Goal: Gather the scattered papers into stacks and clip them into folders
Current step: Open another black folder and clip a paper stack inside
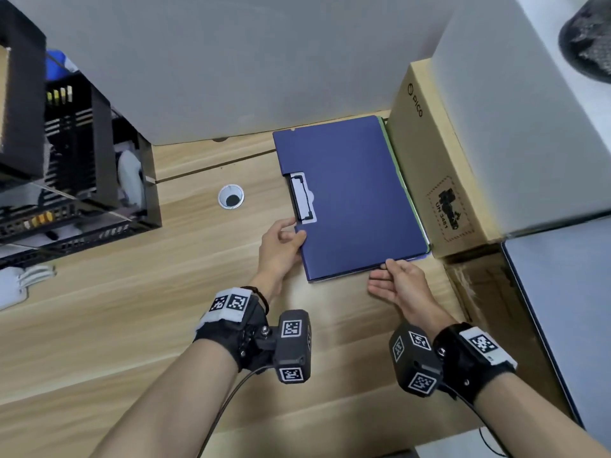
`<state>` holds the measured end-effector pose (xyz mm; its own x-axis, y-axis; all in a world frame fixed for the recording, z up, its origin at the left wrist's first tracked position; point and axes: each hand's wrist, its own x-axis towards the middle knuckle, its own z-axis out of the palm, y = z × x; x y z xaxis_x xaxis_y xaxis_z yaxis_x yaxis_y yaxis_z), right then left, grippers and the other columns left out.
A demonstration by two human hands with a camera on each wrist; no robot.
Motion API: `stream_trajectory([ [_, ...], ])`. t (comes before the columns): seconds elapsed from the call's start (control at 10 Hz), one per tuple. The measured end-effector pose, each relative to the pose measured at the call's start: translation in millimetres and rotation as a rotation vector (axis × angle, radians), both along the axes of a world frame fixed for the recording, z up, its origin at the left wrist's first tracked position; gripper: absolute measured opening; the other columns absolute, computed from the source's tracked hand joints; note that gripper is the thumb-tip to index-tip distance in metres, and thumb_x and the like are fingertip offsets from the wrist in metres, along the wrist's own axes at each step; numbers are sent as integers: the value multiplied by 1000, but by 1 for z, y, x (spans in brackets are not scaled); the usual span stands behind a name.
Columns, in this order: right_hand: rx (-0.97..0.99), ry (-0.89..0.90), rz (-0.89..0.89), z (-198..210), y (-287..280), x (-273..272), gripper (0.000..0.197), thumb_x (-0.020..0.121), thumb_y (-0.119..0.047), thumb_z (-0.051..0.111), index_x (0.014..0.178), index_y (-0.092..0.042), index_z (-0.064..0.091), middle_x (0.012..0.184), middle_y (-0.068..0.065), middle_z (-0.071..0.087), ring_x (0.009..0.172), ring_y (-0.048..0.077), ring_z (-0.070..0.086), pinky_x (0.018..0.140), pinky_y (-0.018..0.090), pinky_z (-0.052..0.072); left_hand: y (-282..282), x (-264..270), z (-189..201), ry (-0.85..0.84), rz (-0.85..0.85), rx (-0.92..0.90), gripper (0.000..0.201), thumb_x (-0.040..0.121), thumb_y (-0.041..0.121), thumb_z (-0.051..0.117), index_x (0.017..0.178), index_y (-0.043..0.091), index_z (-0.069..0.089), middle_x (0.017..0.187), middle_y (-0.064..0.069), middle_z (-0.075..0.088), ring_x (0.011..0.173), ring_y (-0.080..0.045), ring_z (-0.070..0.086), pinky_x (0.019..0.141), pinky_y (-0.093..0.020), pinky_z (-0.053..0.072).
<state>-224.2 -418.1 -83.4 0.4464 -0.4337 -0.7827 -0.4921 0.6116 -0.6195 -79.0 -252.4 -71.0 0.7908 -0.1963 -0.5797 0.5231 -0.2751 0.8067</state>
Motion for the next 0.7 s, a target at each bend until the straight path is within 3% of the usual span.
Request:
stream_trajectory([
  [0.2,-11,54,30,-5,-10,-2,24,104,-19,42,89,-5,55,81,17,67,66,23,68,55,29,59,-8,3,-9,-25,-64,49,33,93,10,62,124,20,59,87,-11,60,87,-25,67,77,-42,61],
  [0.3,-17,58,54,-6,-12,-6,20,103,-15,43,96,-3,57,83,16,67,70,24,67,62,30,61,-10,3,-9,-45,-66,95,31,92,11,62,121,22,60,79,-5,56,80,-22,64,74,-39,60],
  [0.4,-17,40,78,-3,-10,-9,16,101,-13,46,104,-4,59,83,16,69,72,24,68,71,34,60,-15,4,-10,-122,-84,190,32,91,13,63,122,19,60,70,3,54,75,-16,59,75,-30,53],
  [0.5,0,2,103,5,-4,-12,16,101,-15,46,104,-7,59,88,16,70,77,26,68,72,33,59,-13,4,-4,-146,-153,276,37,89,14,62,126,21,59,72,3,59,75,-15,59,79,-29,48],
  [0.6,14,-31,133,10,4,-14,17,101,-17,46,105,-10,60,91,15,72,77,25,70,70,30,60,-3,4,8,-31,-246,190,45,90,12,54,133,25,54,84,-2,65,74,-17,59,77,-30,48],
  [0.7,19,-12,173,12,18,-13,19,102,-17,43,106,-10,61,90,13,73,73,22,71,64,27,60,22,3,24,90,-288,85,37,94,7,51,127,22,52,83,-4,63,63,-15,56,60,-23,48],
])
